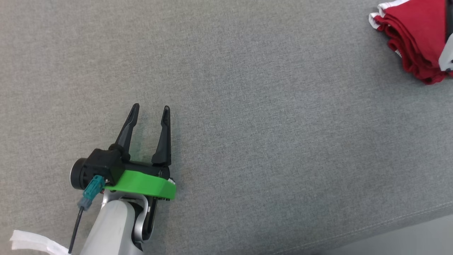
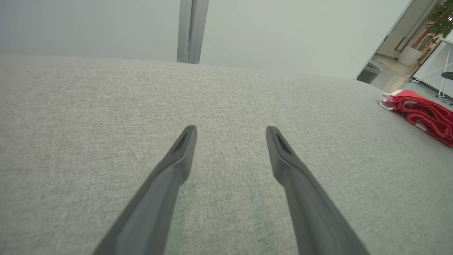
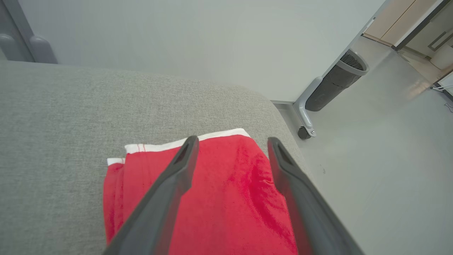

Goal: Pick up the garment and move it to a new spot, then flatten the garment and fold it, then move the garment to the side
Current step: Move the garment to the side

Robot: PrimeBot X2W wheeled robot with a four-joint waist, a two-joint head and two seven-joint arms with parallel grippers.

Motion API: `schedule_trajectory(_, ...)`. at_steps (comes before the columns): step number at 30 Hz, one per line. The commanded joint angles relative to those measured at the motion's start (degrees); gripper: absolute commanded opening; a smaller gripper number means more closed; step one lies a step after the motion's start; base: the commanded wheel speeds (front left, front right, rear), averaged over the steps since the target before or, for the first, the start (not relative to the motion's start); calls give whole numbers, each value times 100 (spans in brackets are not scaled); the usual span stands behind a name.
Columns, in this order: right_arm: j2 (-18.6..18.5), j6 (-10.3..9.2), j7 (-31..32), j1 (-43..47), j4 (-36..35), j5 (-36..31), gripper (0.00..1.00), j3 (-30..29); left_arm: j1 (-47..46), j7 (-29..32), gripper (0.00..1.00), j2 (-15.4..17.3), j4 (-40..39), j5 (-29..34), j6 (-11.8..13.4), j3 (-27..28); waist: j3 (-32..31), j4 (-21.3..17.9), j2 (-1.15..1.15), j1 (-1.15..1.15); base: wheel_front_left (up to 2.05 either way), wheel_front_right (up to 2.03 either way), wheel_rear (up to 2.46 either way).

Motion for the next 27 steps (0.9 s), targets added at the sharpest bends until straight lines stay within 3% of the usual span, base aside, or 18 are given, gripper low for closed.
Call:
schedule_trajectory(1,83,-9,-103,170,-68,38,100,30,109,-16,100,-5,39,-55,-16,59,-481,2,0,-1,0,0,0)
schedule_trajectory(11,766,-9,-378,1220,-726,53,100,-139,480,-11,100,-121,328,-194,-25,486,-1565,197,0,-1,0,0,0)
schedule_trajectory(21,1897,-9,-387,3100,-2246,-247,100,-956,1120,-11,100,-171,493,-251,-15,890,-2134,395,0,-1,0,0,0)
schedule_trajectory(27,2295,-9,-388,4166,-3097,-695,100,-1189,1495,-11,100,-182,547,-257,-13,1066,-2323,460,0,-1,0,0,0)
